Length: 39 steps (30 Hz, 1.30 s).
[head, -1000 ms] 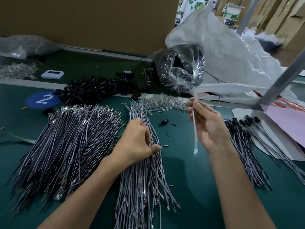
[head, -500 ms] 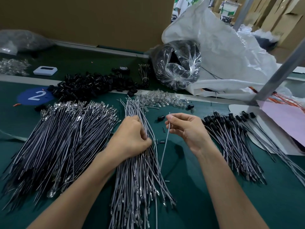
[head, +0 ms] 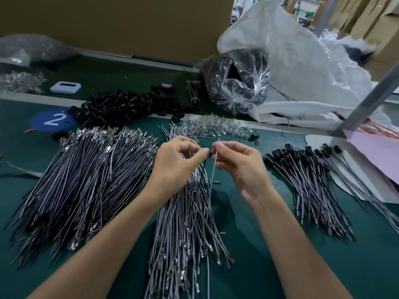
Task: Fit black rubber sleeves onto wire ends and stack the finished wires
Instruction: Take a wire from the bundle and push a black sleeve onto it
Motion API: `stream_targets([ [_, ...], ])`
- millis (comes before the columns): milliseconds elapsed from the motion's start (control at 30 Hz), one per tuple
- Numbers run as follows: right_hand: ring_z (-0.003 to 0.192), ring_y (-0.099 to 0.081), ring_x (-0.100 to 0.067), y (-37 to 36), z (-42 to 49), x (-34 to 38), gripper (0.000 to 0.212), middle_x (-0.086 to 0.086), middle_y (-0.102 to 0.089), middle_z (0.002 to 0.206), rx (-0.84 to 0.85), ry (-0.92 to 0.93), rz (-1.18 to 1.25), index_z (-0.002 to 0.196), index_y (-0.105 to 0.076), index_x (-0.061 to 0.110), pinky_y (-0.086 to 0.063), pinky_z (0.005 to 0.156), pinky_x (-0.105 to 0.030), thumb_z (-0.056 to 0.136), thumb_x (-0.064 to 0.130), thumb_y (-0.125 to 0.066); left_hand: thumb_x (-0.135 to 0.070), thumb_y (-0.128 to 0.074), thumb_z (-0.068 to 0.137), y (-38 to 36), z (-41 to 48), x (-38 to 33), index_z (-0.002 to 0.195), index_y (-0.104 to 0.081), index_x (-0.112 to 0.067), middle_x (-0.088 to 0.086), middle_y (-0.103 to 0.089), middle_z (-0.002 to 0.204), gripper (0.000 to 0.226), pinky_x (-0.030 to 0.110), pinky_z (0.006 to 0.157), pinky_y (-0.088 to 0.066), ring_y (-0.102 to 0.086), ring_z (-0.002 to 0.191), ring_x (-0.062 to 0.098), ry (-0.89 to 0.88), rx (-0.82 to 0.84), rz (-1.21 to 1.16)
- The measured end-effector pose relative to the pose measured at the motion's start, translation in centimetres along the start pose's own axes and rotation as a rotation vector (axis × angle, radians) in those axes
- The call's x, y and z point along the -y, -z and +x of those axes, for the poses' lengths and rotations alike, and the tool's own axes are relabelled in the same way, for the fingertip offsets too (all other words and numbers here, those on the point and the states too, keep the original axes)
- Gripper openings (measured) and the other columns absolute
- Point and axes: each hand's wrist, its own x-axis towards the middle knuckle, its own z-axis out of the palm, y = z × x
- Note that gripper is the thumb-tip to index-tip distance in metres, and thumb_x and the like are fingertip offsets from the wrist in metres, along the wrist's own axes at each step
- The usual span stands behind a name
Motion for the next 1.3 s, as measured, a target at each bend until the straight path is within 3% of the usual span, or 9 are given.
stream_targets([
  [267, 0.064, -0.065, -0.013, -0.3, -0.1, -0.6, 0.007, -0.007, -0.071, 0.071, 0.0, 0.045, -0.033, 0.073, -0.077, 0.012, -0.054, 0.062, -0.02, 0.069, 0.018, -0.075, -0.017, -0.075, 0.085, -0.5, -0.3, 0.1, 0.074, -0.074, -0.014, -0.003, -0.065, 0.087, 0.012, 0.021, 0.061, -0.049, -0.059, 0.066, 0.006, -0.05, 0.015, -0.087],
  [400, 0.065, -0.061, -0.011, -0.3, -0.2, -0.7, 0.009, -0.002, -0.07, 0.071, 0.031, -0.02, -0.011, 0.071, -0.078, 0.015, -0.052, 0.067, -0.023, 0.067, 0.022, -0.075, -0.016, -0.073, 0.085, -0.6, -0.6, -0.3, 0.075, -0.072, -0.01, -0.006, -0.068, 0.084, 0.012, 0.024, 0.05, -0.054, -0.07, 0.06, 0.018, 0.057, 0.061, -0.282],
  [533, 0.067, -0.061, -0.01, -0.1, -0.1, -0.3, 0.014, -0.003, -0.072, 0.076, -0.012, 0.044, 0.01, 0.074, -0.076, 0.015, -0.048, 0.067, -0.023, 0.067, 0.027, -0.075, -0.019, -0.072, 0.083, -0.6, -0.9, -0.8, 0.092, -0.069, -0.004, 0.009, -0.075, 0.09, 0.018, 0.027, 0.056, -0.059, -0.074, 0.069, 0.03, 0.174, 0.175, -0.45],
  [733, 0.065, -0.054, -0.008, 0.4, 0.1, 0.0, 0.014, -0.002, -0.073, 0.079, -0.179, 0.148, -0.01, 0.073, -0.074, 0.018, -0.041, 0.067, -0.025, 0.086, 0.017, -0.069, -0.009, -0.06, 0.092, -0.9, -1.4, -0.9, 0.102, -0.071, -0.007, 0.011, -0.077, 0.088, 0.015, 0.028, 0.065, -0.06, -0.075, 0.076, 0.024, 0.28, 0.441, -0.457],
  [1000, 0.061, -0.055, -0.01, 0.6, 0.0, 0.3, 0.009, -0.004, -0.074, 0.078, -0.28, 0.201, 0.023, 0.081, -0.07, 0.013, -0.043, 0.063, -0.023, 0.09, 0.013, -0.067, -0.011, -0.061, 0.093, -0.7, -1.4, -1.0, 0.103, -0.071, -0.004, 0.013, -0.076, 0.089, 0.016, 0.027, 0.067, -0.06, -0.075, 0.08, 0.025, 0.315, 0.514, -0.415],
  [1100, 0.063, -0.056, -0.011, 0.6, 0.0, 0.3, 0.005, -0.004, -0.074, 0.079, -0.257, 0.192, 0.014, 0.082, -0.071, 0.014, -0.043, 0.065, -0.024, 0.085, 0.019, -0.07, -0.011, -0.06, 0.094, -0.8, -1.5, -1.1, 0.097, -0.073, -0.005, 0.013, -0.076, 0.085, 0.014, 0.026, 0.065, -0.059, -0.075, 0.078, 0.025, 0.3, 0.531, -0.392],
  [1200, 0.072, -0.059, -0.013, 0.6, -0.2, 0.2, 0.015, -0.004, -0.075, 0.083, -0.177, 0.15, -0.041, 0.085, -0.076, 0.018, -0.045, 0.072, -0.026, 0.076, 0.029, -0.071, -0.011, -0.059, 0.095, -0.8, -1.6, -1.1, 0.093, -0.073, -0.005, 0.012, -0.076, 0.083, 0.015, 0.025, 0.063, -0.059, -0.075, 0.075, 0.022, 0.288, 0.507, -0.405],
  [1300, 0.077, -0.065, -0.017, 0.5, -0.4, 0.0, 0.015, -0.007, -0.075, 0.082, -0.066, 0.107, -0.115, 0.084, -0.078, 0.017, -0.051, 0.072, -0.026, 0.073, 0.025, -0.071, -0.009, -0.059, 0.095, -0.8, -1.5, -1.0, 0.096, -0.071, -0.003, 0.01, -0.076, 0.083, 0.014, 0.026, 0.063, -0.06, -0.074, 0.072, 0.02, 0.286, 0.472, -0.424],
])
